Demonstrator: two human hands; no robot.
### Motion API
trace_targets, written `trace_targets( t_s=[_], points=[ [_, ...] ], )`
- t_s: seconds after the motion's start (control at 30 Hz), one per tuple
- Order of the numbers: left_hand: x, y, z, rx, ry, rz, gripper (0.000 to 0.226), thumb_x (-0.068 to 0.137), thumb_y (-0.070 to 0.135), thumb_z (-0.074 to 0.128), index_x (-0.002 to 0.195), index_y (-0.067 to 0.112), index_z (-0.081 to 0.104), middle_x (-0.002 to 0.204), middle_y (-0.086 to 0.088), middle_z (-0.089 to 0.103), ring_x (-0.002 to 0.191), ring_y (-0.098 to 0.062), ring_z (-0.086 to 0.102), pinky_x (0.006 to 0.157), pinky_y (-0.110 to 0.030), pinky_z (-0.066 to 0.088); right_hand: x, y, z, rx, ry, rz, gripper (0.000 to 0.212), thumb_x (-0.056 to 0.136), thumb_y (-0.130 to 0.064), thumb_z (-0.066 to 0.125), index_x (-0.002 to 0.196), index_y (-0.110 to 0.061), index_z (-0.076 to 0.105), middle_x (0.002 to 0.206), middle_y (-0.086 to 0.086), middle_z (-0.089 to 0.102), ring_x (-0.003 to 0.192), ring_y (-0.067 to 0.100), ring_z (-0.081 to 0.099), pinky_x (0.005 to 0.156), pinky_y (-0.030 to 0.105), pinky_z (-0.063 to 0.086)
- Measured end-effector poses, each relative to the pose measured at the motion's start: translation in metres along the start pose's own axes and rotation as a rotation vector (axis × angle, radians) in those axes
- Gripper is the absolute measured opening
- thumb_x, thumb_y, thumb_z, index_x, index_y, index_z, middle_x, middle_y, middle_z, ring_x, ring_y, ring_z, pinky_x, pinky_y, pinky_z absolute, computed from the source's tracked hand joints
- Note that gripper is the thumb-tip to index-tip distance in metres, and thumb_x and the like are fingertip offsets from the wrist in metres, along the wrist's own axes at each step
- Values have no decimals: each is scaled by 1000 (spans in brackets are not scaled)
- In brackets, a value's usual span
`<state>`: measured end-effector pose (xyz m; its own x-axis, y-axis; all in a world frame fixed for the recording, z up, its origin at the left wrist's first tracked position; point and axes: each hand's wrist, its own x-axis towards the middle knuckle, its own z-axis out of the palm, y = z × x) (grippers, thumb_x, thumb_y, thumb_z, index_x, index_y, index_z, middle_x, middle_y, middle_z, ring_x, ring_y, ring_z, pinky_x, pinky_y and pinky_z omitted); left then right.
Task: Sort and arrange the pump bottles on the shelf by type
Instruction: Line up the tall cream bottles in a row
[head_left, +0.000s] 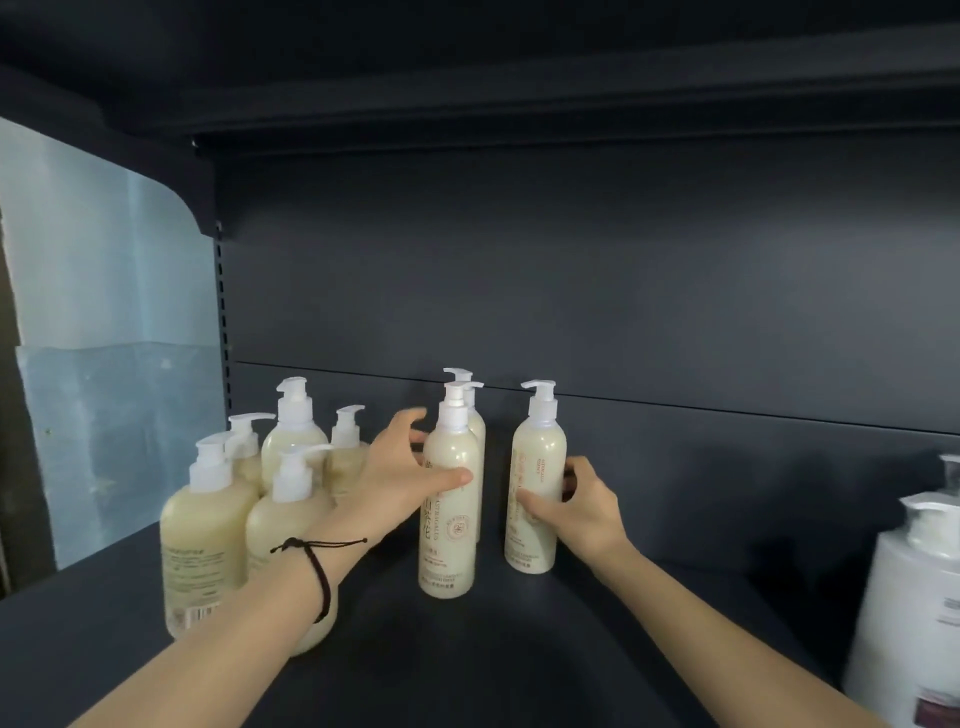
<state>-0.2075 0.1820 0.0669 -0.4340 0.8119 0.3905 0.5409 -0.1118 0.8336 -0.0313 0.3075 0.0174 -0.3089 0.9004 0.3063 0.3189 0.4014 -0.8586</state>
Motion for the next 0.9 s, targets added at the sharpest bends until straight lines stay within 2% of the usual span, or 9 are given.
trace_targets(
  t_s=[0.03, 0.1, 0.23, 0.3, 0.43, 0.53, 0.67, 0.77, 0.9],
  points=[
    [-2, -5, 2, -16, -20, -34, 75, 67, 15, 84, 129, 20, 43, 112, 3, 57, 98, -9, 59, 70, -19, 48, -1, 2, -4, 7, 7, 5, 45, 72, -36, 79, 105, -28, 48, 105, -6, 61, 92, 7, 61, 74, 24, 51],
    [-6, -14, 5, -40, -43, -88, 63, 66, 14, 85, 118, 19, 50, 104, 5, 62, 99, -14, 62, 78, -28, 53, -3, 7, -11, 12, 29, 14, 46, 72, -35, 78, 106, -29, 49, 106, -4, 61, 93, 9, 61, 77, 27, 53],
    [-3, -20, 16, -69, -8, -110, 62, 62, 18, 87, 116, 19, 56, 101, 4, 67, 93, -13, 65, 85, -37, 55, -5, 14, -25, 3, 61, 24, 46, 71, -34, 78, 106, -30, 48, 109, -3, 61, 98, 13, 61, 85, 35, 55],
    [-1, -18, 28, -81, 12, -117, 57, 62, 21, 87, 109, 22, 55, 103, 5, 67, 93, -10, 65, 78, -31, 55, -7, 16, -30, -3, 71, 26, 47, 72, -34, 78, 108, -30, 48, 110, -3, 61, 99, 14, 61, 86, 37, 55],
    [-4, -11, 58, -101, 43, -107, 47, 66, 25, 85, 99, 20, 52, 98, 8, 62, 89, -3, 59, 62, -15, 42, -11, 20, -35, -67, 160, 17, 53, 72, -35, 76, 117, -24, 51, 113, -1, 53, 100, 15, 56, 88, 40, 53],
    [-4, -7, 75, -80, 66, -69, 47, 67, 28, 84, 100, 17, 53, 95, 7, 59, 85, -2, 56, 64, -13, 40, -12, 23, -39, -88, 191, 15, 59, 73, -34, 76, 124, -21, 50, 113, 0, 46, 94, 12, 52, 85, 34, 49],
    [-3, -6, 92, -42, 74, -23, 48, 69, 34, 83, 101, 16, 52, 94, 7, 59, 86, -4, 57, 69, -16, 45, -12, 26, -45, -90, 186, -13, 62, 72, -35, 77, 126, -24, 48, 113, -2, 49, 96, 11, 53, 84, 34, 50],
    [-3, -1, 102, -31, 91, 0, 48, 70, 33, 82, 100, 16, 49, 90, 10, 56, 81, 0, 55, 62, -12, 40, -12, 27, -47, -52, 193, -19, 60, 69, -34, 79, 119, -23, 46, 112, -3, 54, 98, 13, 58, 83, 39, 54],
    [-6, 0, 105, -29, 58, 28, 41, 75, 31, 78, 100, 15, 50, 94, 5, 58, 84, -4, 57, 64, -14, 43, -18, 22, -45, -135, 278, -18, 48, 72, -34, 79, 95, -17, 41, 97, -4, 45, 80, 12, 53, 68, 36, 52]
  ],
)
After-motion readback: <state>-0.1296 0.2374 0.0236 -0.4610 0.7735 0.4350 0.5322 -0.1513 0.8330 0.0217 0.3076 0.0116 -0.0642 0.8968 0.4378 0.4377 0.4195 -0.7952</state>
